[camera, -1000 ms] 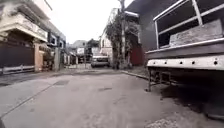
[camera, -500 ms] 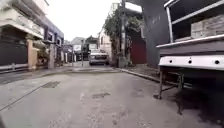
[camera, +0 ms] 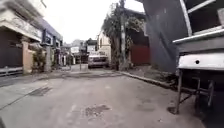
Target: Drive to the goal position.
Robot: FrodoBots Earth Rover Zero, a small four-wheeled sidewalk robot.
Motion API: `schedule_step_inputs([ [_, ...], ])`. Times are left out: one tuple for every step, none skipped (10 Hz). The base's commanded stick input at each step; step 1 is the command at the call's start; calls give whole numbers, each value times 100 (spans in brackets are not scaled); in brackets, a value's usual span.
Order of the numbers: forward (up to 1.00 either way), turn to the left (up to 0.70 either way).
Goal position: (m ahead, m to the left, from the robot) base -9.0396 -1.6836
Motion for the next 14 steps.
schedule_step_inputs([
  [70,9],
  [70,26],
  [70,27],
  [70,27],
  [70,27],
  [70,27],
  [70,27],
  [70,27],
  [70,27],
  [70,27],
  [70,27],
  [70,27],
  [70,27],
  [70,27],
])
